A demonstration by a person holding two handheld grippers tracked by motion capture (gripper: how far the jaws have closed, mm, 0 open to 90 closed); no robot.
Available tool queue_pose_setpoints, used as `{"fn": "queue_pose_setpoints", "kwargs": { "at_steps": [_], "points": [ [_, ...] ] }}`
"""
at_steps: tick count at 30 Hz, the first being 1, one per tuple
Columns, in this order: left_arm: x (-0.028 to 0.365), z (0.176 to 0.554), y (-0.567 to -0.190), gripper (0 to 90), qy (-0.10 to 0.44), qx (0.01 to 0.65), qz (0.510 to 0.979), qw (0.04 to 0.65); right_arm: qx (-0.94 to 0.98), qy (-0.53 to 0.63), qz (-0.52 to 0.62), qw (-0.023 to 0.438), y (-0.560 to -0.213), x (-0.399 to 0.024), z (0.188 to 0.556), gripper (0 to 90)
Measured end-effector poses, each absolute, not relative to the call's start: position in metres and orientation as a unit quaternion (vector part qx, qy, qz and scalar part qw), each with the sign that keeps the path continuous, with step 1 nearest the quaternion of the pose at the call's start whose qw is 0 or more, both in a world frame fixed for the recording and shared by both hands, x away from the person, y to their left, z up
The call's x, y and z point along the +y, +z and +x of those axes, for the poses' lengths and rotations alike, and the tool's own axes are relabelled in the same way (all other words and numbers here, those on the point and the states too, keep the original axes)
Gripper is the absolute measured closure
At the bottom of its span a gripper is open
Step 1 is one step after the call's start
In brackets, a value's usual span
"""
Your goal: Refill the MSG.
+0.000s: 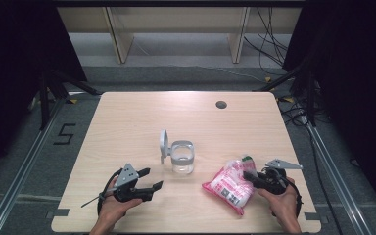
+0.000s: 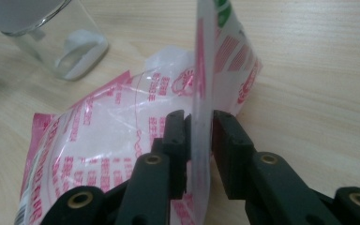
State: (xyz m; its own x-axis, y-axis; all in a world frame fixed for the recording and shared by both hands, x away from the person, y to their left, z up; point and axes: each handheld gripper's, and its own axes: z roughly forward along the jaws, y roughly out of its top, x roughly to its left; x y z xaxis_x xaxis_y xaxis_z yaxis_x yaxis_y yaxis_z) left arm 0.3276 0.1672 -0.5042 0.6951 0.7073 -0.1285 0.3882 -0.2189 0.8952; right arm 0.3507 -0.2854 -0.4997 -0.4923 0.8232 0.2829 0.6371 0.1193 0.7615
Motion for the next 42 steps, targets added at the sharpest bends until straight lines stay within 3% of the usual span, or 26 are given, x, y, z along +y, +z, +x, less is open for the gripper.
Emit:
{"fn": "queue_pose_setpoints", "kwargs": {
  "at_steps": [5, 11, 36, 42],
  "points": [
    [0.166, 0.328, -0.505, 30.0, 0.154, 0.358, 0.765, 0.513, 0.741, 0.441, 0.496, 0.102, -0.499, -0.284, 0.355, 76.4],
    [0.166, 0.328, -0.505, 30.0, 0.152, 0.357, 0.764, 0.515, 0.743, 0.441, 0.493, 0.106, -0.499, -0.283, 0.356, 88.6],
    [0.142, 0.321, -0.513, 30.0, 0.137, 0.334, 0.781, 0.509, 0.742, 0.513, 0.407, 0.145, -0.445, -0.264, 0.333, 90.0],
    [0.113, 0.312, -0.514, 29.8, 0.143, 0.282, 0.814, 0.487, 0.743, 0.523, 0.394, 0.138, -0.438, -0.260, 0.334, 90.0]
  ]
}}
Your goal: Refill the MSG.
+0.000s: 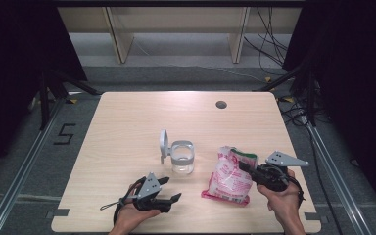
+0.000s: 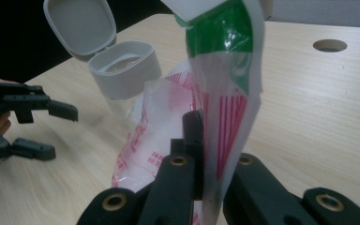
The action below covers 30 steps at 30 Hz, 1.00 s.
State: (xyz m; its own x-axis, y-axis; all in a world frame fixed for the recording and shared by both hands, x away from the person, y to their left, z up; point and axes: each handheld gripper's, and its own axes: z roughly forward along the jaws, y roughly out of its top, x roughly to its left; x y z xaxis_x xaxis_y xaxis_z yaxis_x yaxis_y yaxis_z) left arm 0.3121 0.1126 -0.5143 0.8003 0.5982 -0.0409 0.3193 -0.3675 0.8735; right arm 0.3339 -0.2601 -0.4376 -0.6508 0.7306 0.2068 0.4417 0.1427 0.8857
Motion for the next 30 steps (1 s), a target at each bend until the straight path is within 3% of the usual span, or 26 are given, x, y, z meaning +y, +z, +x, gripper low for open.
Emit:
{"fn": "queue_pose_setpoints", "kwargs": {
  "at_steps": [8, 11, 16, 22, 30],
  "points": [
    [0.081, 0.314, -0.513, 29.8, 0.096, 0.265, 0.812, 0.511, 0.739, 0.537, 0.384, 0.134, -0.425, -0.255, 0.337, 90.0],
    [0.067, 0.314, -0.511, 29.4, 0.123, 0.244, 0.820, 0.504, 0.745, 0.533, 0.376, 0.140, -0.418, -0.251, 0.340, 90.0],
    [0.046, 0.322, -0.511, 29.4, 0.130, 0.242, 0.816, 0.508, 0.748, 0.529, 0.372, 0.148, -0.403, -0.247, 0.341, 90.0],
    [0.017, 0.335, -0.511, 29.3, 0.128, 0.233, 0.816, 0.513, 0.749, 0.519, 0.364, 0.191, -0.382, -0.246, 0.344, 90.0],
    [-0.018, 0.343, -0.507, 29.4, 0.164, 0.231, 0.813, 0.508, 0.742, 0.532, 0.353, 0.205, -0.356, -0.252, 0.349, 90.0]
  ]
}}
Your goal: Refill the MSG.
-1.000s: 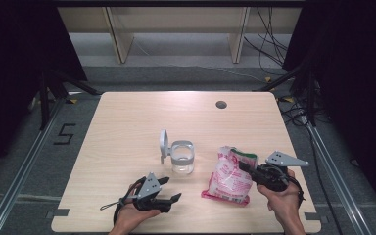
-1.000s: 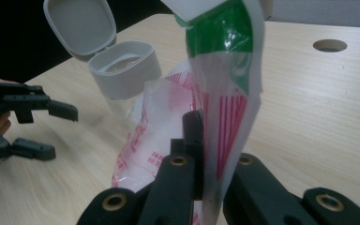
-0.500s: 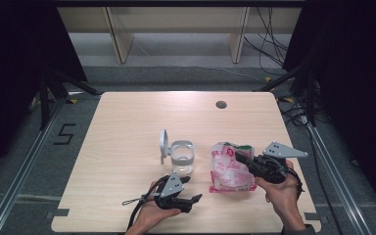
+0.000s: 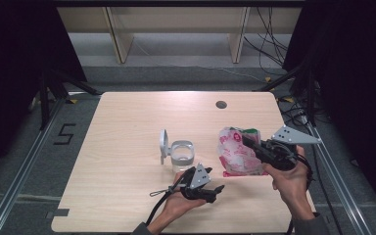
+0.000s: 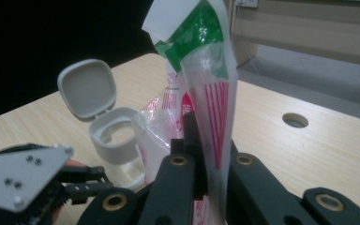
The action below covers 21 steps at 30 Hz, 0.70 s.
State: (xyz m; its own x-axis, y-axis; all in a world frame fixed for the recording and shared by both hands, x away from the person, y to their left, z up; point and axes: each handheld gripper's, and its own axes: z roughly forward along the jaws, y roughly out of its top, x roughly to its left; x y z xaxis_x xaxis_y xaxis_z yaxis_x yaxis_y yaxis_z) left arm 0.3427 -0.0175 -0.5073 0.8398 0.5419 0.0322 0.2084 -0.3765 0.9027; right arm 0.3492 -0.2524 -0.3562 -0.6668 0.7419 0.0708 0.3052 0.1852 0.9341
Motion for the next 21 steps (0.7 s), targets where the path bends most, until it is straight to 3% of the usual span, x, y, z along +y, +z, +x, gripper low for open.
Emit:
{"fn": "queue_pose_setpoints", "kwargs": {
  "at_steps": [5, 10, 16, 17, 21],
  "points": [
    [-0.037, 0.345, -0.506, 34.1, 0.195, 0.228, 0.809, 0.506, 0.745, 0.535, 0.338, 0.210, -0.342, -0.247, 0.350, 90.0],
    [-0.042, 0.346, -0.505, 55.3, 0.212, 0.236, 0.793, 0.520, 0.745, 0.538, 0.338, 0.201, -0.339, -0.241, 0.348, 90.0],
    [-0.040, 0.346, -0.503, 61.3, 0.191, 0.257, 0.778, 0.540, 0.752, 0.536, 0.328, 0.197, -0.339, -0.233, 0.351, 90.0],
    [-0.038, 0.345, -0.500, 68.6, 0.192, 0.263, 0.775, 0.542, 0.750, 0.535, 0.334, 0.199, -0.338, -0.230, 0.351, 90.0],
    [-0.040, 0.342, -0.497, 69.9, 0.206, 0.253, 0.771, 0.547, 0.758, 0.533, 0.316, 0.207, -0.332, -0.227, 0.357, 90.0]
  ]
}}
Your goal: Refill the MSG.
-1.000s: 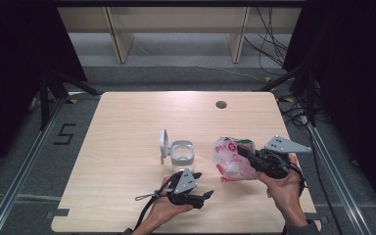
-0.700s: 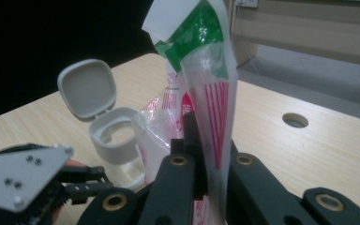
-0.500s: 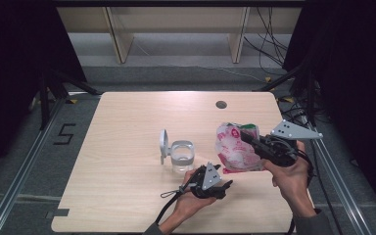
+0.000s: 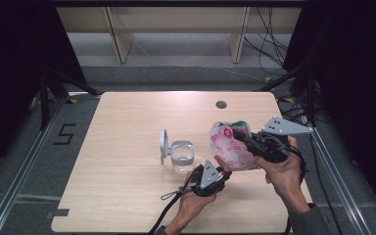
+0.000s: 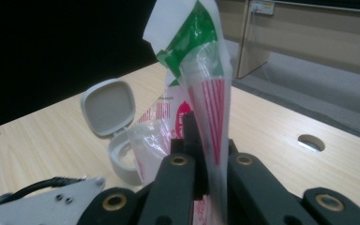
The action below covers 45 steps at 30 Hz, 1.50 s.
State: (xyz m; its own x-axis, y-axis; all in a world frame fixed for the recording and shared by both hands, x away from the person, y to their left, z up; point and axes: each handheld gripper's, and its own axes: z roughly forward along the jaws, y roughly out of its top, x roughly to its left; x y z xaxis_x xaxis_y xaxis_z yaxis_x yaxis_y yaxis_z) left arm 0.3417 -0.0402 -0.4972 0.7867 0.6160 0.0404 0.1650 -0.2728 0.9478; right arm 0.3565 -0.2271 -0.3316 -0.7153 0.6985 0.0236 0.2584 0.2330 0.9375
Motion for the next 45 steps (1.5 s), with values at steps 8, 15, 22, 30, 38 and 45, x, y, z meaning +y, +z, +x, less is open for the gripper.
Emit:
{"fn": "queue_pose_setpoints", "kwargs": {
  "at_steps": [8, 15, 22, 30, 38, 45],
  "points": [
    [-0.043, 0.340, -0.494, 62.5, 0.243, 0.258, 0.767, 0.535, 0.754, 0.542, 0.304, 0.214, -0.318, -0.218, 0.356, 90.0],
    [-0.043, 0.336, -0.487, 71.3, 0.283, 0.270, 0.755, 0.527, 0.752, 0.544, 0.308, 0.210, -0.313, -0.213, 0.355, 90.0],
    [-0.046, 0.333, -0.489, 72.8, 0.261, 0.288, 0.741, 0.547, 0.759, 0.533, 0.304, 0.219, -0.311, -0.210, 0.360, 90.0],
    [-0.046, 0.337, -0.492, 72.9, 0.241, 0.308, 0.715, 0.580, 0.761, 0.530, 0.302, 0.221, -0.307, -0.199, 0.370, 90.0],
    [-0.043, 0.343, -0.494, 73.1, 0.264, 0.312, 0.702, 0.583, 0.770, 0.525, 0.293, 0.213, -0.306, -0.178, 0.383, 90.0],
    [-0.042, 0.343, -0.494, 73.4, 0.265, 0.315, 0.695, 0.589, 0.781, 0.515, 0.283, 0.213, -0.307, -0.161, 0.390, 90.0]
  ]
}}
